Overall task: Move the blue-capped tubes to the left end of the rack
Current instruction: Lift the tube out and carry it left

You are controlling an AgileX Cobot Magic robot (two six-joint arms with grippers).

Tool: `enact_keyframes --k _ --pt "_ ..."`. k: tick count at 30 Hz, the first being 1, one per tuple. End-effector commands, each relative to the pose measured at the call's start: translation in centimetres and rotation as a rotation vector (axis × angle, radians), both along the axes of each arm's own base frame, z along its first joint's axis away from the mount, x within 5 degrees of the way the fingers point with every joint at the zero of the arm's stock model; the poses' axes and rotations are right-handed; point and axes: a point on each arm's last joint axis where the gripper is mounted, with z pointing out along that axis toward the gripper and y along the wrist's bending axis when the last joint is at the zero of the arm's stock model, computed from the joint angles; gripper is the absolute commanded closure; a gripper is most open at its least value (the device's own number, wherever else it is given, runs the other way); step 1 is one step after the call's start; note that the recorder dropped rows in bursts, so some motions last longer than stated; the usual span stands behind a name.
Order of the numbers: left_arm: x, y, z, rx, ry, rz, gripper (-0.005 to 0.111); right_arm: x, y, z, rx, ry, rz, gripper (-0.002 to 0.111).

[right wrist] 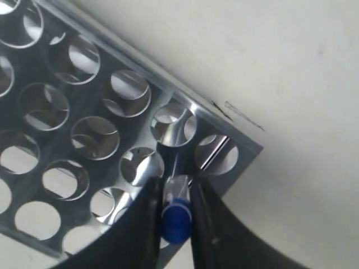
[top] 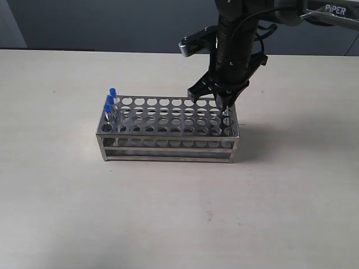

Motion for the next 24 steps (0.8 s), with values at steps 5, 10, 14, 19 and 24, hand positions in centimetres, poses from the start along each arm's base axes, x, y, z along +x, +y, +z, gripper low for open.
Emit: enact_keyframes --k 5,10,14,19,24 --pt "0.0 -0.1 0.2 0.000 -0.009 -0.011 0.106 -0.6 -0.6 3.0 0.033 -0.046 0.001 0.109" --pt "0.0 -0.1 0.2 0.000 -0.009 -0.011 0.106 -1.7 -1.4 7.1 0.091 -0.127 0.001 0.109" --pt "0.0 -0.1 0.2 0.000 -0.009 -0.011 0.106 -2.7 -2.1 9.9 0.137 -0.180 0.000 0.109" --pt "0.0 -0.1 0.2 0.000 -0.009 -0.011 0.106 -5.4 0.2 11.7 0.203 -0.206 0.159 0.109" --pt "0.0 -0.1 0.2 0.000 -0.009 -0.011 0.106 -9.7 6.8 12.1 0.307 -0.177 0.410 0.109"
